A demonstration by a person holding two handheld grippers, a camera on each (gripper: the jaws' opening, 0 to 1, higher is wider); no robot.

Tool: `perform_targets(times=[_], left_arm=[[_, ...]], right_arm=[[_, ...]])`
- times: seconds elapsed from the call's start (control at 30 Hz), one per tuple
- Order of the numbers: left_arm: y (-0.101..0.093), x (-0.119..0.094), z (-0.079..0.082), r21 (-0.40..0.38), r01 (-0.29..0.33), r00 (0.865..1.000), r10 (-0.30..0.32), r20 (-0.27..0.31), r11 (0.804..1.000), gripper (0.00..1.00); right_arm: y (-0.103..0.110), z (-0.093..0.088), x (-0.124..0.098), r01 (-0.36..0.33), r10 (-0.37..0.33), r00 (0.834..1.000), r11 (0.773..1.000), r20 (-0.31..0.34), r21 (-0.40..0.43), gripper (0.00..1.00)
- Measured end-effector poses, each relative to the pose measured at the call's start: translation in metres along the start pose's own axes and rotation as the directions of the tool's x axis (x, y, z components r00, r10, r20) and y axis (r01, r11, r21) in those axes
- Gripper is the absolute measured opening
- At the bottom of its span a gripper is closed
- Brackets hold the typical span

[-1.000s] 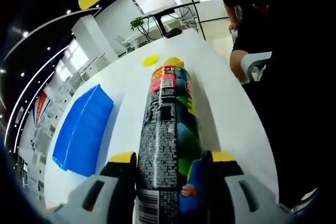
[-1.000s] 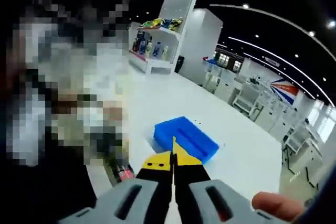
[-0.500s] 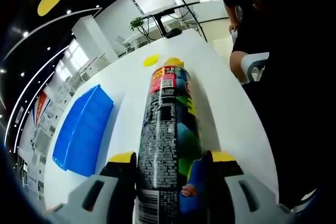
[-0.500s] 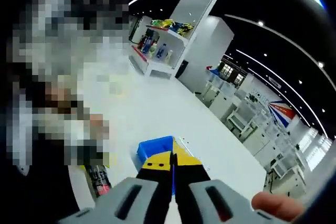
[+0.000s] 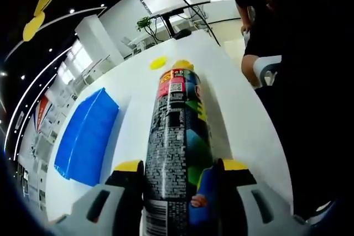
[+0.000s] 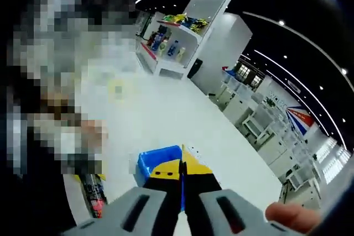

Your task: Open the lid of the chip container on the table, take out the chips, place them into the box in front of the container, and close the lid

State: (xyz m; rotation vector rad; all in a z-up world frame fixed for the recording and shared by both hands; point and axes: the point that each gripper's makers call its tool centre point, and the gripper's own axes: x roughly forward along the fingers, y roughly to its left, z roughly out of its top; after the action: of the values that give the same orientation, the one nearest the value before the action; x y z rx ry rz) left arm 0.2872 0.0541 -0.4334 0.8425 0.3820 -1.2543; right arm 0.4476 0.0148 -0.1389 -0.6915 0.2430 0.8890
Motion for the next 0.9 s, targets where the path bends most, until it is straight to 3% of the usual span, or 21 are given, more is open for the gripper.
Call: perform_targets(times=[0.17, 0.3, 0.4, 0.53, 0.9], left_arm=[[0.001, 0.000, -0.001, -0.002, 0.001, 1.000, -0.001, -0.003, 1.000, 0.54], [0.001, 0.000, -0.001, -0.004, 0.002, 1.000, -0.002, -0.006, 1.000, 0.54], [0.002, 0.000, -0.001, -0.002, -0.001, 1.000, 0.001, -0.002, 1.000, 0.54], [0.002, -0.001, -0.001, -0.002, -0.002, 1.000, 0.002, -0.001, 1.000, 0.54], [0.003, -0.001, -0.001, 0.000, -0.008, 1.000, 0.008, 0.007, 1.000, 0.54]], right_arm=[[-0.006, -0.010, 0.029, -0.005, 0.005, 1.000, 1.000, -0.030, -0.003, 0.00], [-0.018, -0.027, 0.064, 0.036, -0.041, 0.994, 0.998, -0.098, -0.052, 0.00], [-0.018, -0.055, 0.096, 0.031, -0.039, 0.983, 0.998, -0.177, -0.049, 0.00], [-0.012, -0.090, 0.137, 0.034, -0.046, 0.973, 0.998, -0.224, -0.057, 0.00], [0.019, -0.171, 0.209, -0.018, 0.002, 0.933, 0.999, -0.359, -0.041, 0.00]])
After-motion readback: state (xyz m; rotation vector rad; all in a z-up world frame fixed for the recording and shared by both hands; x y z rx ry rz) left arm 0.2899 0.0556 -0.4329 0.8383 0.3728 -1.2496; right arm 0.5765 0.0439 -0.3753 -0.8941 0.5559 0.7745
